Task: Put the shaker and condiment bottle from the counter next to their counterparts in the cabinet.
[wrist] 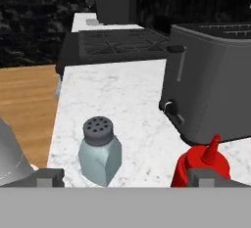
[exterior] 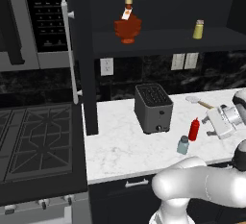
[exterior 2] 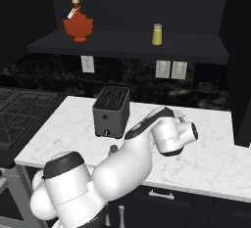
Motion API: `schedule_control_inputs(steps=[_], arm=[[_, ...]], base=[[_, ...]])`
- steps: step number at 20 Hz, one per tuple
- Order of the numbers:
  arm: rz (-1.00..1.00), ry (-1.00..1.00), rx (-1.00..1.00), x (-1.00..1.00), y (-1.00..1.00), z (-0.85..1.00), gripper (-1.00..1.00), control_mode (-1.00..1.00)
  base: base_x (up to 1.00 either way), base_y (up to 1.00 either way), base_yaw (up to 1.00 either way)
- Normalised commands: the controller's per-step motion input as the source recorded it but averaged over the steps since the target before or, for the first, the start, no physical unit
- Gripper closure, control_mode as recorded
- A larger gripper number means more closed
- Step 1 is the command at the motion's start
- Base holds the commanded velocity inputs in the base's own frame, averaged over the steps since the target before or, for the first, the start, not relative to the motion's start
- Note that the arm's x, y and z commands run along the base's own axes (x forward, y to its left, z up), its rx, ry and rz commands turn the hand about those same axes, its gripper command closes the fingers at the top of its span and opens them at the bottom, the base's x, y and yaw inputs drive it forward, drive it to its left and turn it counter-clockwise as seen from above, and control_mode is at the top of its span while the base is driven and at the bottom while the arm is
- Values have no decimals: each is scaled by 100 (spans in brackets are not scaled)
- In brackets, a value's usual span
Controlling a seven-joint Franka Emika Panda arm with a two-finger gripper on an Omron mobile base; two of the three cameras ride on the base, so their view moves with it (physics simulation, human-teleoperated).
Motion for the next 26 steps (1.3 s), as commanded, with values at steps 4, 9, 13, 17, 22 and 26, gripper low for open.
schedule_control_inputs(steps=[4, 9, 13, 17, 22, 26], arm=[[-8, 0, 4, 39, 0, -9, -100, -100], [-6, 0, 2, 24, 1, -27, -100, -100], [-4, 0, 1, 22, 6, -26, -100, -100], [-4, 0, 0, 29, 7, -17, -100, -100], [-2, 0, 0, 16, 1, -17, -100, -100], [0, 0, 0, 0, 10, -27, -100, -100]], base=[[0, 0, 0], [0, 0, 0], [0, 0, 0], [0, 0, 0], [0, 0, 0], [0, 0, 0]])
